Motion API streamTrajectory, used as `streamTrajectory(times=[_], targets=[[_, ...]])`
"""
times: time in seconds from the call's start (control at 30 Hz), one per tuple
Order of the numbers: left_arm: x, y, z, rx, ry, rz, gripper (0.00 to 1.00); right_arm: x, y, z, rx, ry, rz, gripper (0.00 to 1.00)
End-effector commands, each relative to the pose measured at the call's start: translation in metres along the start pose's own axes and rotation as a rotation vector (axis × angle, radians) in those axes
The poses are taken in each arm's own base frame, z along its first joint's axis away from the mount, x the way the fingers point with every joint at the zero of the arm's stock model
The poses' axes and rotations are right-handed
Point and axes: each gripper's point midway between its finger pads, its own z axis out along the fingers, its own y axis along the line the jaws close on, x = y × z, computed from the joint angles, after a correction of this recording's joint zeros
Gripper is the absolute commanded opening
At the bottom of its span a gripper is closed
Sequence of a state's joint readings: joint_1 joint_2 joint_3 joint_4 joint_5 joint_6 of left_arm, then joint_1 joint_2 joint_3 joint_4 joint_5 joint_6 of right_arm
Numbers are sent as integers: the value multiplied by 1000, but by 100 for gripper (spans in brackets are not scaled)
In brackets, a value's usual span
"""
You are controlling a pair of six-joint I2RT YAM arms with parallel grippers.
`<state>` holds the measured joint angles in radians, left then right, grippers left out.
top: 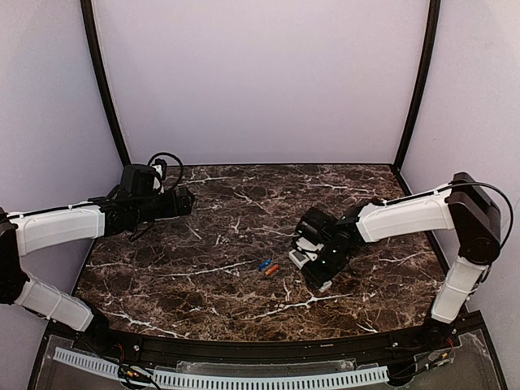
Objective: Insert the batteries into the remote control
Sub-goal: Move the remote control to the center of the board, then pick up the remote control from the center of the board.
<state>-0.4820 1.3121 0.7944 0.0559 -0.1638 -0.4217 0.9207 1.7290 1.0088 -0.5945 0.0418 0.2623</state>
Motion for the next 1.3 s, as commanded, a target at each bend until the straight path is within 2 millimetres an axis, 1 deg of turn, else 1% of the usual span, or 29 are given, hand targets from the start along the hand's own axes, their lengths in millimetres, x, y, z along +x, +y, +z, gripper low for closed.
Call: streamTrajectory(times=[0.0, 0.07, 0.17, 0.3, 0.4, 0.6, 0.77, 0.9, 1.0, 1.07, 1.1, 1.17, 1.27], targets=[[-4, -3, -4, 12, -18, 5, 100, 24, 3, 12, -4, 165, -52, 56], [-3, -1, -5, 6, -19, 5, 100, 22, 7, 13, -22, 192, -56, 56], [-2, 0, -7, 3, -21, 6, 100, 17, 7, 15, -36, 220, -56, 54], [-1, 2, -8, -2, -26, 5, 100, 12, 3, 15, -70, 227, -29, 50], [-1, 2, -8, -3, -26, 8, 100, 4, -3, 15, -82, 220, -13, 50], [0, 2, -5, -3, -20, 11, 100, -11, -5, 16, -88, 212, -32, 54], [1, 2, -4, -8, -16, 12, 100, -14, -8, 21, -75, 235, -50, 52], [2, 5, -4, -23, -15, 18, 100, -17, -14, 22, -49, 246, -59, 44], [3, 6, -3, -26, -11, 19, 100, -20, -17, 20, -42, 239, -62, 35], [4, 6, -3, -27, -8, 20, 100, -28, -17, 15, -52, 212, -57, 28], [4, 5, -2, -22, -7, 20, 100, -34, -14, 9, -75, 185, -59, 26], [3, 3, -3, -10, -8, 23, 100, -53, -8, -7, -116, 97, -75, 20], [-3, -5, -6, 31, -23, 38, 100, -87, 3, -39, -194, -67, -102, 14]])
